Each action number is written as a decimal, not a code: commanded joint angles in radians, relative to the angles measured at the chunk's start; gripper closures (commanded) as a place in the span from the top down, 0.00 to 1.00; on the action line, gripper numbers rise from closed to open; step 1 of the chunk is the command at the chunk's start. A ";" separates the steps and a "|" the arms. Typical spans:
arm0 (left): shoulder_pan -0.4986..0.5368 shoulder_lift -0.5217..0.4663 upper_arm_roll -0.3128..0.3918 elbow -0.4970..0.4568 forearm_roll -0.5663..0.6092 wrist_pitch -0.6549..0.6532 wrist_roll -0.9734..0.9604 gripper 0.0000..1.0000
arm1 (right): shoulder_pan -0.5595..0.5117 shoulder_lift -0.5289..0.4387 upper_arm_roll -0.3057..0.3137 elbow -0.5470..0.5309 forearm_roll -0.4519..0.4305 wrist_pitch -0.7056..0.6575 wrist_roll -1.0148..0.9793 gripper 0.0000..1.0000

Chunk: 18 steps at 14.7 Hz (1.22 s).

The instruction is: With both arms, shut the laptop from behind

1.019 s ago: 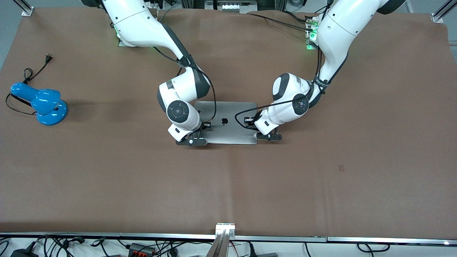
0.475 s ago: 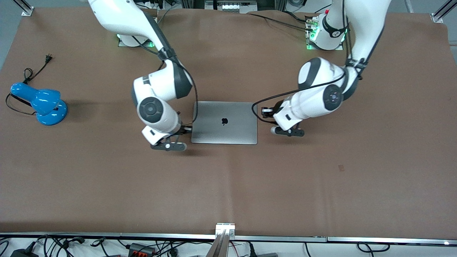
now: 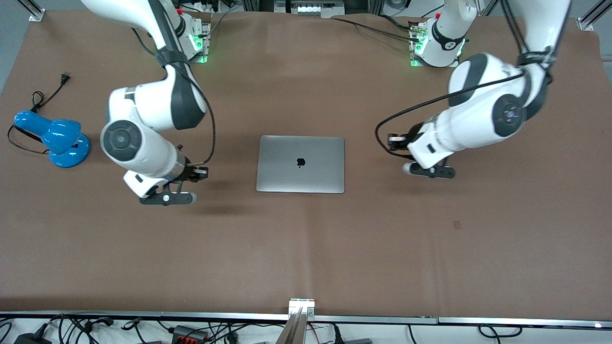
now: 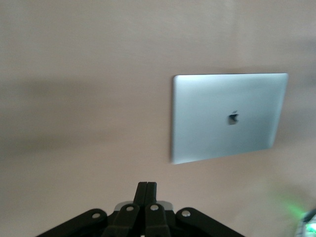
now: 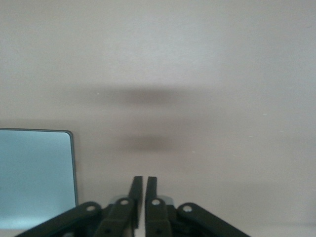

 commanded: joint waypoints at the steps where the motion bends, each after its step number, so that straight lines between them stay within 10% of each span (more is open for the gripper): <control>1: 0.052 -0.015 -0.001 0.188 0.065 -0.218 -0.019 0.00 | 0.007 -0.035 -0.051 0.050 -0.006 -0.067 -0.023 1.00; 9: 0.152 -0.078 -0.031 0.265 0.141 -0.400 -0.019 0.04 | -0.089 -0.061 -0.157 0.282 0.010 -0.238 -0.043 1.00; 15: 0.155 -0.076 -0.035 0.262 0.147 -0.418 -0.056 0.54 | -0.549 -0.167 0.267 0.285 -0.078 -0.235 -0.106 1.00; 17: 0.099 -0.076 -0.012 0.261 0.218 -0.406 -0.091 1.00 | -0.661 -0.198 0.372 0.244 -0.127 -0.224 -0.147 1.00; 18: 0.036 -0.084 0.039 0.247 0.290 -0.385 -0.091 1.00 | -0.673 -0.209 0.386 0.235 -0.145 -0.224 -0.151 1.00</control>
